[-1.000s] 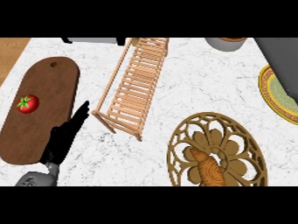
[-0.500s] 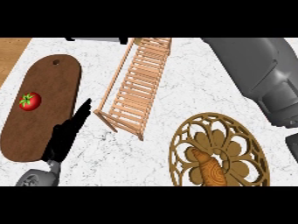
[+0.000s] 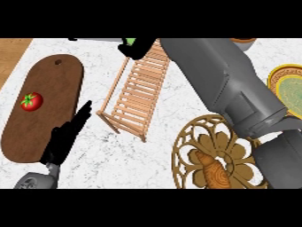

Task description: Pick the eggplant from the placemat and place it in the tiered shelf

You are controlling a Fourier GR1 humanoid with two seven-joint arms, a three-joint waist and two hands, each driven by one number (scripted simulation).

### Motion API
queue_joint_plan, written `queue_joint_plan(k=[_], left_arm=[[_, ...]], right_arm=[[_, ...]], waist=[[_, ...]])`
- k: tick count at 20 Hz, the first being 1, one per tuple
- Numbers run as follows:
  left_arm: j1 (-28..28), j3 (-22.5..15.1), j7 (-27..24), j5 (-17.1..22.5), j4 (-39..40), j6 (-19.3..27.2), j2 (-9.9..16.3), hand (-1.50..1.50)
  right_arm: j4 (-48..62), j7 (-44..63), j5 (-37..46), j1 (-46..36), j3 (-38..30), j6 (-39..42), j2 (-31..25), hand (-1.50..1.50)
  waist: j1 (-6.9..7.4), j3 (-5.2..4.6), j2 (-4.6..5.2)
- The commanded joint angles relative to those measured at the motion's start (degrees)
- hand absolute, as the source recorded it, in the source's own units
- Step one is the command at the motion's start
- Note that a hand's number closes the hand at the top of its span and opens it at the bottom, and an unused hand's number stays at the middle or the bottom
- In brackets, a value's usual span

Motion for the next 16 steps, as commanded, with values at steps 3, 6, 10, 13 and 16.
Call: queue_joint_plan(k=[3,6,10,13,16], left_arm=[[0.7,-0.2,-1.0,-0.4,-0.1,-0.3,0.2,0.0],[-0.1,-1.2,-1.0,-1.2,0.2,0.1,-0.8,0.0],[-0.9,-0.3,0.6,-1.1,-0.5,0.8,-0.6,0.0],[-2.3,0.3,1.3,-0.9,0.7,0.8,-1.0,0.0],[-0.4,0.2,0.0,-0.3,0.7,-0.3,-0.8,0.0]], right_arm=[[6.1,5.2,-10.6,1.7,-9.7,16.1,3.8,-1.5],[7.1,7.7,-15.2,1.6,-13.9,21.2,3.8,-1.5],[8.0,11.7,-21.9,-0.3,-20.8,21.3,3.9,-1.5],[7.0,12.6,-26.0,-1.4,-25.0,16.9,2.5,-1.5],[6.6,12.4,-28.6,-0.5,-27.8,10.3,0.3,-1.5]], waist=[[1.03,-0.01,0.39],[1.19,0.0,0.27],[0.76,0.04,0.14],[-0.19,0.03,0.16],[0.19,0.01,0.36]])
